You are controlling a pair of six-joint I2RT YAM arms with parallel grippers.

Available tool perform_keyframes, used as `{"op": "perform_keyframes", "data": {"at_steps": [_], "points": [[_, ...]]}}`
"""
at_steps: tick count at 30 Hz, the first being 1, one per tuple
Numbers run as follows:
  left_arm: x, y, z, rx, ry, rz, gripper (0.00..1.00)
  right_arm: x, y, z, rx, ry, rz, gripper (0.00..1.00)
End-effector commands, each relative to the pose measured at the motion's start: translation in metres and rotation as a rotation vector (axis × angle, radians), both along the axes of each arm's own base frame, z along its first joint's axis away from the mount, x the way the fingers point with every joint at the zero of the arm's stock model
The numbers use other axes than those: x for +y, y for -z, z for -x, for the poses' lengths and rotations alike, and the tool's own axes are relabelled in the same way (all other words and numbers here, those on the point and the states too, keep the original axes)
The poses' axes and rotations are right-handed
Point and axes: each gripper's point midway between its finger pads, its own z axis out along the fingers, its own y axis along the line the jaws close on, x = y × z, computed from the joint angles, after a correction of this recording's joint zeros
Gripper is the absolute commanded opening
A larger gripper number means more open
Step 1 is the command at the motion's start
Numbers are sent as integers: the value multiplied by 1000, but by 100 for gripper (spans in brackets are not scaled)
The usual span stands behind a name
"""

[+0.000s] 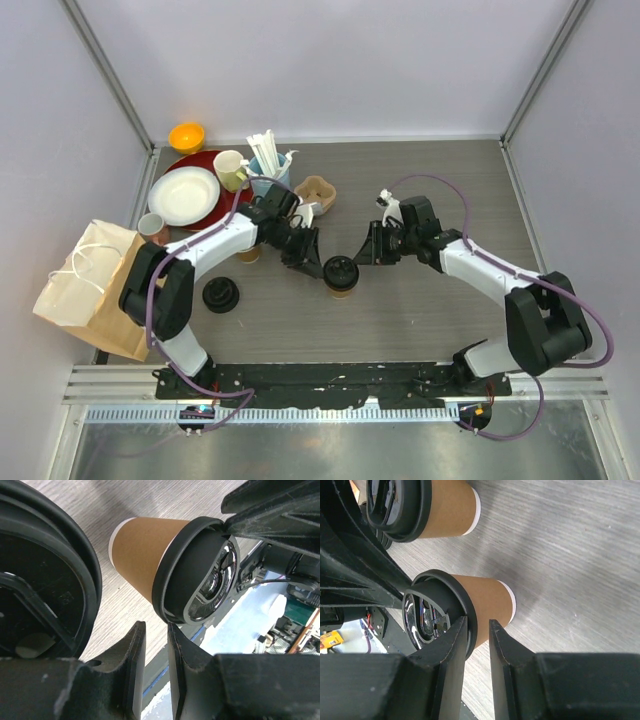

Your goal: Pack the takeout coffee

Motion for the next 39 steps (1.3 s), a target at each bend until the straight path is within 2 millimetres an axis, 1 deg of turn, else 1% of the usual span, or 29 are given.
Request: {"op": "perform_keyframes", "data": {"at_steps": [1,5,9,11,12,14,15,18,21,22,23,24,25,26,27,28,29,30,31,32,33,34,36,37,38,39], "points": [[3,-24,-11,-100,6,11,28,8,-10,-19,-70,-53,12,30],[5,-25,-13,-115,5,3,29,9,-6,-27,-70,-72,43,34],[7,-27,-15,-120,0,1,30,7,-12,-31,-84,-69,62,37],[8,-29,-18,-133,-3,1,30,6,-21,-36,-112,-58,73,38],[8,-31,-19,-139,-5,1,30,5,-29,-36,-134,-58,71,38],[9,-32,-21,-143,-6,-2,30,4,-38,-37,-157,-55,65,40],[10,-33,-22,-147,-7,-2,30,4,-47,-37,-182,-57,58,41],[10,-33,-22,-145,-4,-3,30,1,-56,-36,-206,-50,64,41],[10,-39,-26,-163,-5,-5,30,-8,-57,-36,-199,3,97,43],[8,-43,-32,-181,-6,-2,30,-9,-64,-32,-200,29,89,43],[8,-45,-35,-195,-5,-5,30,-13,-64,-29,-195,50,101,44],[7,-47,-38,-210,-3,-4,30,-18,-57,-24,-190,75,125,45],[4,-50,-44,-224,-2,-1,30,-17,-64,-16,-210,81,118,46],[4,-51,-48,-237,-8,-5,31,-18,-62,-8,-207,83,130,48],[2,-52,-53,-252,-11,-1,32,-22,-53,-1,-195,94,154,49],[0,-54,-57,-262,-17,4,33,-22,-49,6,-188,87,156,50],[-2,-50,-60,-252,-19,2,33,-16,-54,15,-199,73,135,51],[-4,-49,-61,-249,-19,4,33,-18,-43,24,-185,66,145,52],[-6,-51,-64,-254,-18,8,34,-16,-41,28,-187,58,140,52],[-6,-46,-66,-248,-21,-3,34,-15,-40,33,-189,54,139,52],[-7,-46,-68,-250,-21,0,35,-16,-33,37,-176,53,149,52],[-9,-48,-71,-263,-16,3,36,-17,-30,40,-166,53,150,52],[-15,-47,-77,-272,-1,7,37,-9,-24,50,-151,38,125,51],[-20,-56,-82,-306,17,18,37,-4,-22,54,-151,31,110,50],[-26,-57,-80,-307,38,16,37,9,-20,62,-156,13,69,45],[-32,-60,-86,-318,50,19,36,16,-20,66,-162,2,51,42]]}}
